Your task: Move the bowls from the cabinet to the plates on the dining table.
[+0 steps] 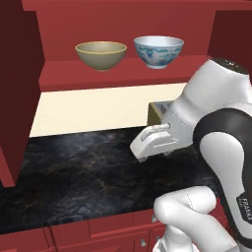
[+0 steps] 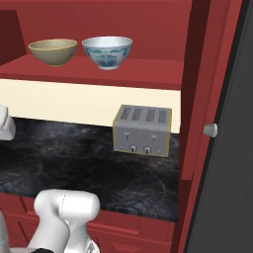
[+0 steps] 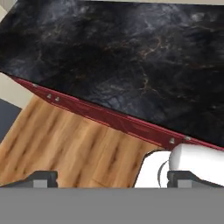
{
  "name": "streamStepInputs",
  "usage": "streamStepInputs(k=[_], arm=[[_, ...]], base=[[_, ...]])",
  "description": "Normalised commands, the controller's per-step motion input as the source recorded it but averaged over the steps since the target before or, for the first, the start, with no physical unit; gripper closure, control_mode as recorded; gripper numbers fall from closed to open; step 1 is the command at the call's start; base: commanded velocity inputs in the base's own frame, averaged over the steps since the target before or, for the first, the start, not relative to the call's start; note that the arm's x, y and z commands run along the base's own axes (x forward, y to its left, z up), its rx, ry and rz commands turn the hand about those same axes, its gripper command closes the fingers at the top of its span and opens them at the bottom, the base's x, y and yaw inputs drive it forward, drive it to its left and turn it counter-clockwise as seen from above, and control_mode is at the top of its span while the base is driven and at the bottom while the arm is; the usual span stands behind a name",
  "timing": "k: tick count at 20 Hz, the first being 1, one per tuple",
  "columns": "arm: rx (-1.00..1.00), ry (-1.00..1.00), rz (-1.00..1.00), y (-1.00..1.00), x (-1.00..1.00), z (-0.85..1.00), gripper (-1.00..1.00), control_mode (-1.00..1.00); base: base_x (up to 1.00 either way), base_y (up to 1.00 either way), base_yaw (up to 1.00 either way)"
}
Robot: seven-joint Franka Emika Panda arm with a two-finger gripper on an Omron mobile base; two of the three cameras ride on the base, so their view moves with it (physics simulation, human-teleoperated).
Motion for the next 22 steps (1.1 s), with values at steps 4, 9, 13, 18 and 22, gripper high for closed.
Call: streamStepInputs(k=[4,9,13,18,22], arm=[[-0.04,-0.31,-0.06,-0.42,0.0,0.05,-1.0,-1.0],[0.0,-0.17,-0.1,-0.38,0.11,0.26,-1.0,-1.0],[0.0,-0.09,-0.14,-0.33,0.23,0.36,-1.0,-1.0],[0.0,-0.01,-0.17,-0.26,0.29,0.49,-1.0,-1.0],[0.01,0.0,-0.2,-0.27,0.32,0.45,-1.0,-1.0]], base=[[0.0,0.0,0.0],[0.0,0.0,0.0],[0.0,0.0,0.0],[0.0,0.0,0.0],[0.0,0.0,0.0]])
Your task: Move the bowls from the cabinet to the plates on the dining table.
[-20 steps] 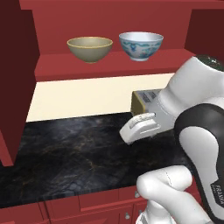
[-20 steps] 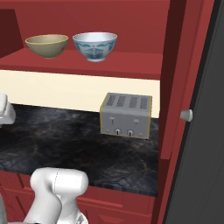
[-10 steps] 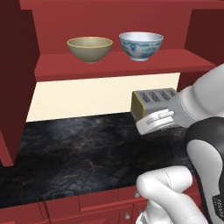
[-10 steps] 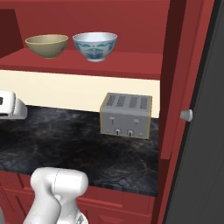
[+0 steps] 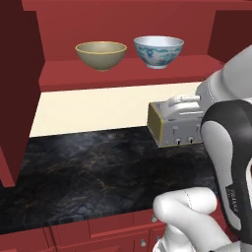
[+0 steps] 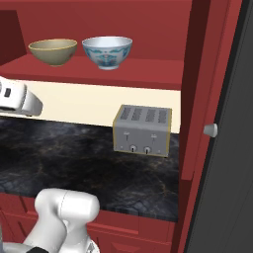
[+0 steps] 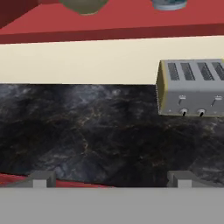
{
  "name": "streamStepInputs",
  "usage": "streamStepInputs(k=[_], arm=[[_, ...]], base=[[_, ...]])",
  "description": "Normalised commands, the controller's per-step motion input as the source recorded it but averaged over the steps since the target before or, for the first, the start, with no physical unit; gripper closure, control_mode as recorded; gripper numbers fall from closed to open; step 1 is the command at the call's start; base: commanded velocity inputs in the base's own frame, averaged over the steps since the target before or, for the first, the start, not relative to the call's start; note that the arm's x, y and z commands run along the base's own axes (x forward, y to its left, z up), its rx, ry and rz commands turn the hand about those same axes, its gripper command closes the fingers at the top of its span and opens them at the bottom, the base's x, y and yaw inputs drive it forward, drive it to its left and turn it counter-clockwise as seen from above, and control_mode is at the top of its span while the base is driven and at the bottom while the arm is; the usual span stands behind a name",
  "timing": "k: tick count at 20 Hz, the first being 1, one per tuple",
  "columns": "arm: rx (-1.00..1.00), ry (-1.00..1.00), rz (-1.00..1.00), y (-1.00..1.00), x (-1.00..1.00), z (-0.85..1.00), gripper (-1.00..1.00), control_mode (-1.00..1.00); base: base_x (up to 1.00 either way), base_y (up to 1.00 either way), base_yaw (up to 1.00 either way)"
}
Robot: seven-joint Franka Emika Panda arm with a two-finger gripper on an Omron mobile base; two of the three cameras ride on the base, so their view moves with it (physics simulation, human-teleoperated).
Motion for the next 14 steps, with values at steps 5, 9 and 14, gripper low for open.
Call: streamStepInputs(k=[5,9,14], arm=[[0.1,-0.01,-0.18,-0.43,0.33,0.33,-1.0,-1.0],[0.17,-0.02,-0.08,-0.54,0.26,0.27,-1.0,-1.0],[0.15,-0.04,-0.07,-0.41,0.34,0.31,-1.0,-1.0]], base=[[0.0,0.0,0.0],[0.0,0.0,0.0],[0.0,0.0,0.0]])
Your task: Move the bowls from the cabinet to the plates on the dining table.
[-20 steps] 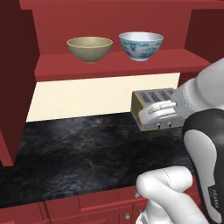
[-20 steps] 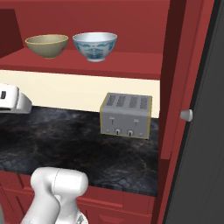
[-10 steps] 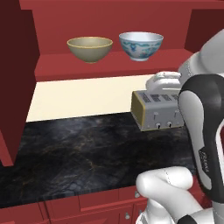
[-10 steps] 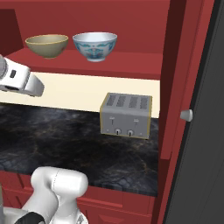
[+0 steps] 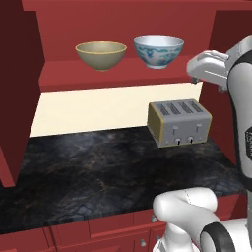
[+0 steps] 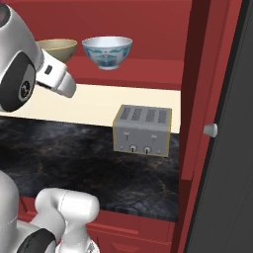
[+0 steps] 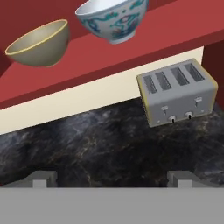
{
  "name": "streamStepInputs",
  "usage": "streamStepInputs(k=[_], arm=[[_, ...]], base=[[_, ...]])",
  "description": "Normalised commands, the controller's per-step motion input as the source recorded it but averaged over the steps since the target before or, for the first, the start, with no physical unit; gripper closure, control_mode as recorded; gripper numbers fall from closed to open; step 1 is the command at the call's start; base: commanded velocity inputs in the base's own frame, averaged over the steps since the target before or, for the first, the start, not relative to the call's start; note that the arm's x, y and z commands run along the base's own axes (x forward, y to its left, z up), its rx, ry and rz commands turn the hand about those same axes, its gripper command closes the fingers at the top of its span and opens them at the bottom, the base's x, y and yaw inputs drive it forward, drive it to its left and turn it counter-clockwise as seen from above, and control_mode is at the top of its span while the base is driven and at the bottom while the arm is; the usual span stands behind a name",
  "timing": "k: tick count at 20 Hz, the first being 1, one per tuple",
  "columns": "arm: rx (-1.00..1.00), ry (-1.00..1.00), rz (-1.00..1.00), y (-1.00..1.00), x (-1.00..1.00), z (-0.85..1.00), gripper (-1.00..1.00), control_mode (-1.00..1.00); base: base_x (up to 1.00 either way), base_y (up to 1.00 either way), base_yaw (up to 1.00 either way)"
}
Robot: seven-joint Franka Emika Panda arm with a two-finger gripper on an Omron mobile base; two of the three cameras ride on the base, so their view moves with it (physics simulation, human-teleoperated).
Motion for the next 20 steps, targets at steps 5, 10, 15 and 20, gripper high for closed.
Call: streamStepInputs(k=[5,10,15,20], arm=[[0.01,-0.01,-0.01,-0.03,0.02,0.02,-1.0,-1.0],[0.01,-0.06,0.0,-0.11,0.22,0.0,-1.0,-1.0],[0.12,-0.07,-0.02,-0.14,0.43,0.13,-1.0,-1.0],[0.11,-0.08,-0.07,-0.14,0.42,0.1,-1.0,-1.0]], base=[[0.0,0.0,0.0],[0.0,0.0,0.0],[0.0,0.0,0.0],[0.0,0.0,0.0]])
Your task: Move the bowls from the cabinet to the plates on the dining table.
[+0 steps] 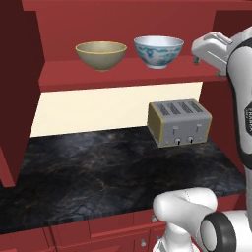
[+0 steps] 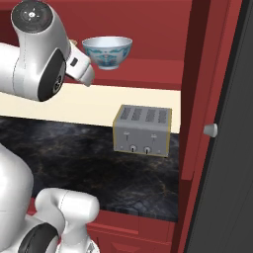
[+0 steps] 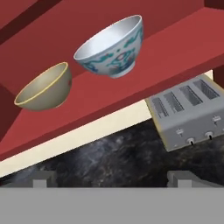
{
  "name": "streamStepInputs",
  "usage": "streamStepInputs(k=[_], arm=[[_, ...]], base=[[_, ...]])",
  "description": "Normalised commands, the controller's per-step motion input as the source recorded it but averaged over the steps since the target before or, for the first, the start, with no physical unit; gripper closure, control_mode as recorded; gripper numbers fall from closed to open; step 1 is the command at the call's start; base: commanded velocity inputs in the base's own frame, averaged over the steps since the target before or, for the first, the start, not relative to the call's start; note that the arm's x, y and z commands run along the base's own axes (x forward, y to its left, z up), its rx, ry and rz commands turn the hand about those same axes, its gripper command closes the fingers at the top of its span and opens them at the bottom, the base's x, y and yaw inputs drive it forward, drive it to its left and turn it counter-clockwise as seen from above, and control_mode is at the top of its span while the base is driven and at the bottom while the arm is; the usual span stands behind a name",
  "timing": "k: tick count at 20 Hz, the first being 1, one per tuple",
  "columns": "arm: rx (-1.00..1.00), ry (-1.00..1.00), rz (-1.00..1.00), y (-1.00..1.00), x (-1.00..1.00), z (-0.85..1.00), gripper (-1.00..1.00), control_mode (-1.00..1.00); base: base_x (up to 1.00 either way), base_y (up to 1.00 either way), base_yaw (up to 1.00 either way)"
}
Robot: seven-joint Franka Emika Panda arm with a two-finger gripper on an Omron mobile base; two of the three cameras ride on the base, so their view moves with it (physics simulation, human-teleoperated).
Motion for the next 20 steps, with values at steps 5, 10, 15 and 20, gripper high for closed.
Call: streamStepInputs(k=[5,10,15,20], arm=[[0.08,-0.06,-0.08,-0.03,0.46,0.16,-1.0,-1.0],[0.07,-0.02,-0.09,-0.12,0.36,0.14,-1.0,-1.0],[0.07,0.0,-0.04,-0.17,0.25,0.01,-1.0,-1.0],[0.06,0.01,0.0,-0.16,0.36,0.0,-1.0,-1.0]], base=[[0.0,0.0,0.0],[0.0,0.0,0.0],[0.0,0.0,0.0],[0.0,0.0,0.0]])
